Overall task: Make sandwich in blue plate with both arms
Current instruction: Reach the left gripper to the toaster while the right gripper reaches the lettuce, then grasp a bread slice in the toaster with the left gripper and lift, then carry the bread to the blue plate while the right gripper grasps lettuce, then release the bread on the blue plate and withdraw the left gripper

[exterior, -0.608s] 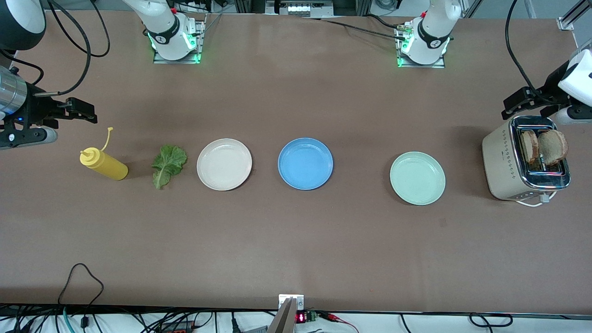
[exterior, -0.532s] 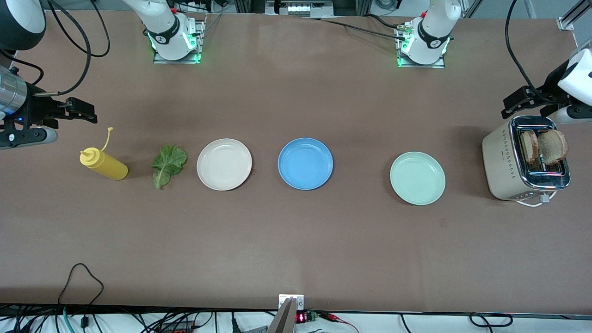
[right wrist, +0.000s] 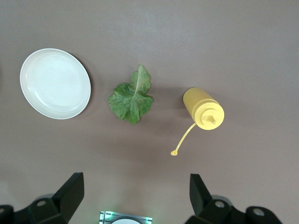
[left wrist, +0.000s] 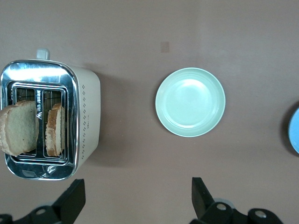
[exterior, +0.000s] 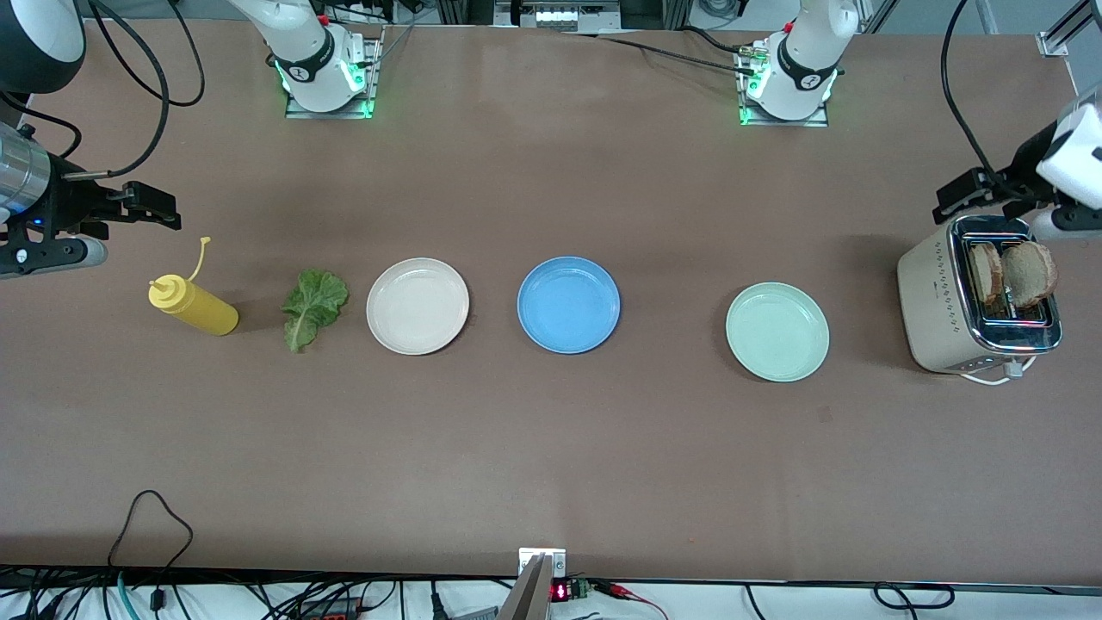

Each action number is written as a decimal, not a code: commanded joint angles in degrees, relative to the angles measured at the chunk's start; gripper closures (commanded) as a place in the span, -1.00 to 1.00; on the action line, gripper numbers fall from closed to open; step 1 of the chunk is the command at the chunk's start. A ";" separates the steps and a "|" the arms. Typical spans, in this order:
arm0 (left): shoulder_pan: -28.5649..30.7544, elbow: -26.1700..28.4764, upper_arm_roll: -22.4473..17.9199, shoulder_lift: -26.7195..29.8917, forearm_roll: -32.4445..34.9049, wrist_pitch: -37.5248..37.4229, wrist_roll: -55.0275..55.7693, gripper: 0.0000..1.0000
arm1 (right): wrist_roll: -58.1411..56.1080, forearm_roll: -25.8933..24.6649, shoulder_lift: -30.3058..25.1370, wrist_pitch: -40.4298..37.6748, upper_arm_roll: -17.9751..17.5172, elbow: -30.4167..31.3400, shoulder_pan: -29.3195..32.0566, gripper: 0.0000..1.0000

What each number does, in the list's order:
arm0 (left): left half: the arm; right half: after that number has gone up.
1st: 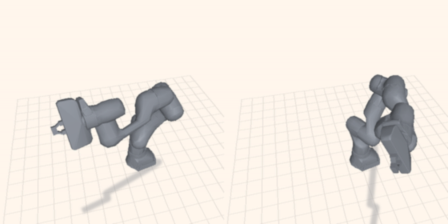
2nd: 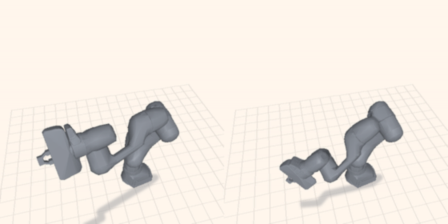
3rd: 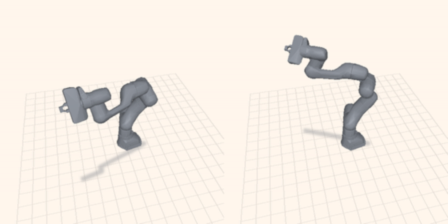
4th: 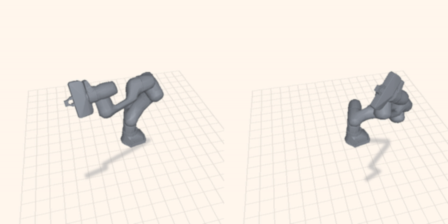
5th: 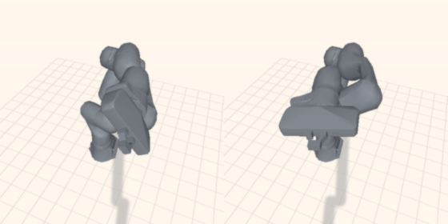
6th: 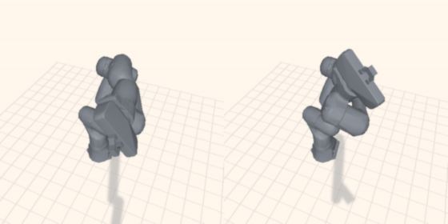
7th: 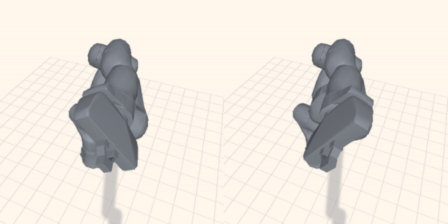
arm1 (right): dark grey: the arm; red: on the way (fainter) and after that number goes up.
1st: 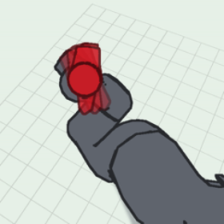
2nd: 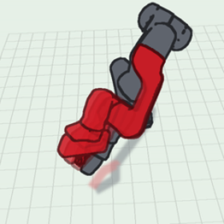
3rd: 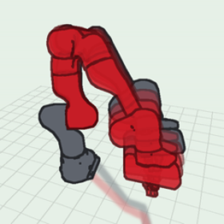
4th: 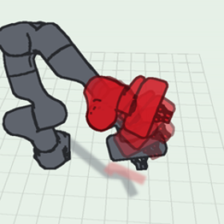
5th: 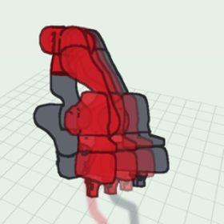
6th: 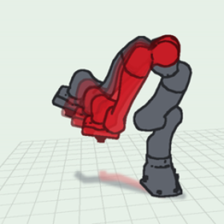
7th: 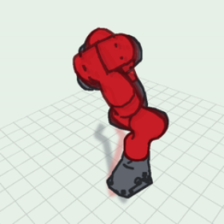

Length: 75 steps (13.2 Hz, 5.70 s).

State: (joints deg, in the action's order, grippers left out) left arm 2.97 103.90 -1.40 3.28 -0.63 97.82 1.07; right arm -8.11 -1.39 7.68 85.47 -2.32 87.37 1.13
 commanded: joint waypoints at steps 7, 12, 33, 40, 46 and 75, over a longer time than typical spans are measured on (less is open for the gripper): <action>11.43 -1.25 -0.27 -15.04 3.71 9.40 -14.84 -1.00 | 0.21 -0.72 -0.38 -0.30 -0.66 0.61 0.45 -1.00; 13.02 -0.37 -0.36 -18.21 4.15 8.28 -16.18 -1.00 | -0.24 -0.28 1.72 -0.39 -0.66 0.44 -0.86 -1.00; 14.70 -22.30 1.04 -19.36 3.36 -20.09 -17.59 0.99 | 0.73 -0.72 4.80 -4.17 -0.58 3.16 -1.83 -1.00; 14.34 -18.06 21.15 -19.27 -9.27 -19.54 -7.96 0.99 | 5.47 -0.72 -2.30 14.43 -0.66 20.80 -2.27 -1.00; 10.05 -8.36 31.80 -25.24 -20.10 1.56 1.56 0.99 | 10.66 -0.81 -1.79 35.08 -0.66 33.12 -3.41 -1.00; -5.09 -7.05 29.00 -42.05 -28.11 37.55 3.50 -1.00 | 21.74 -0.72 19.83 57.09 -0.05 31.11 -2.62 -0.04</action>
State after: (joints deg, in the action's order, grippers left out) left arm -3.90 96.28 27.62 -41.94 -28.12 137.93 6.77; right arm 13.06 -1.38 27.32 142.59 -2.17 119.18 -1.75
